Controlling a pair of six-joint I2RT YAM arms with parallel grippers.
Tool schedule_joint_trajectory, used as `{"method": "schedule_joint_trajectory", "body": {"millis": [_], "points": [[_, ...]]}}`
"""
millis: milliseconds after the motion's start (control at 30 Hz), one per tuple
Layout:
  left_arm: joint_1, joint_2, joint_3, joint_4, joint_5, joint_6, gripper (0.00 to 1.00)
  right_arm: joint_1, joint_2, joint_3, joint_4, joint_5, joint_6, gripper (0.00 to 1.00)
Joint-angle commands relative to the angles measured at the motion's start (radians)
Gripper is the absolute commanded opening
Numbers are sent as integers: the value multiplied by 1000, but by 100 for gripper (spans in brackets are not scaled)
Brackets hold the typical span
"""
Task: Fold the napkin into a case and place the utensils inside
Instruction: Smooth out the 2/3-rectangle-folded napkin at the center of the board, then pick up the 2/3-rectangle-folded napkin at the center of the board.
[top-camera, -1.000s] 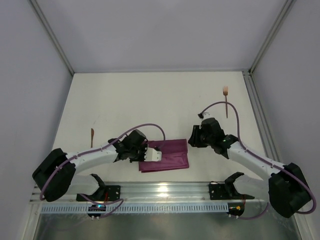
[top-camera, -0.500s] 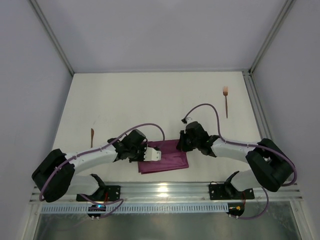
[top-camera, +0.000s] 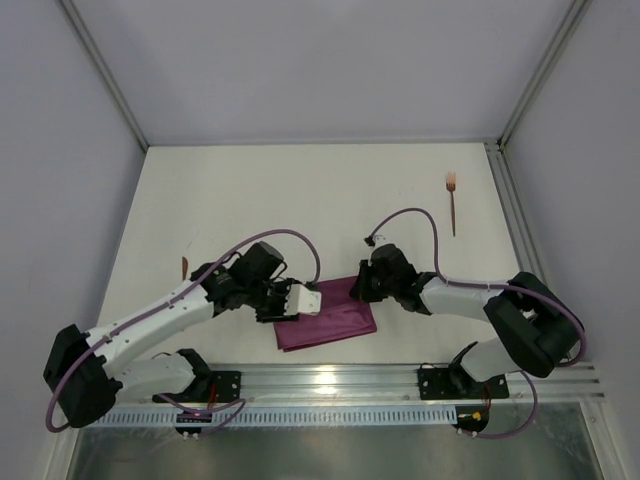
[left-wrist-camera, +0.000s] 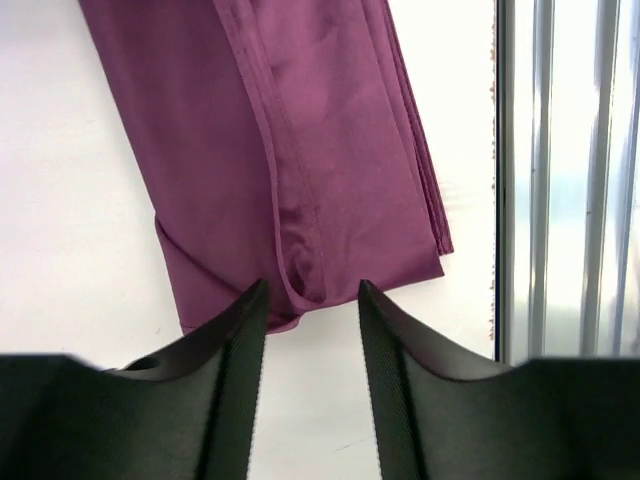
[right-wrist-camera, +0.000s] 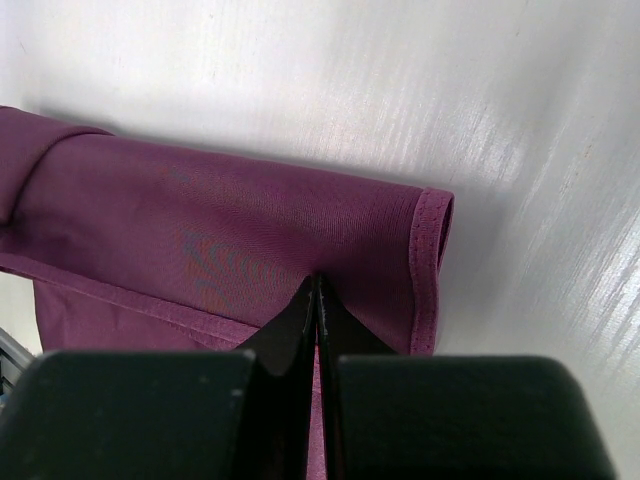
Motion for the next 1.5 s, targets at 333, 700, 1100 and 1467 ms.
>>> {"method": "schedule_joint_trajectory", "body": {"millis": [333,700,1100,1467], "points": [[4,192,-111,294,-202,-116,13,2,-27,-15,-8,17,9,4],[4,153,-237,298,-197,-80,13,2,-65,14,-30,6,-32,4],[12,88,-237,278,-123,-109,14,132,-496,83,-131,-196,-810,47],[21,68,-225,254,-102,-112,15,340,-393,16,-396,-213,-1475,59]]}}
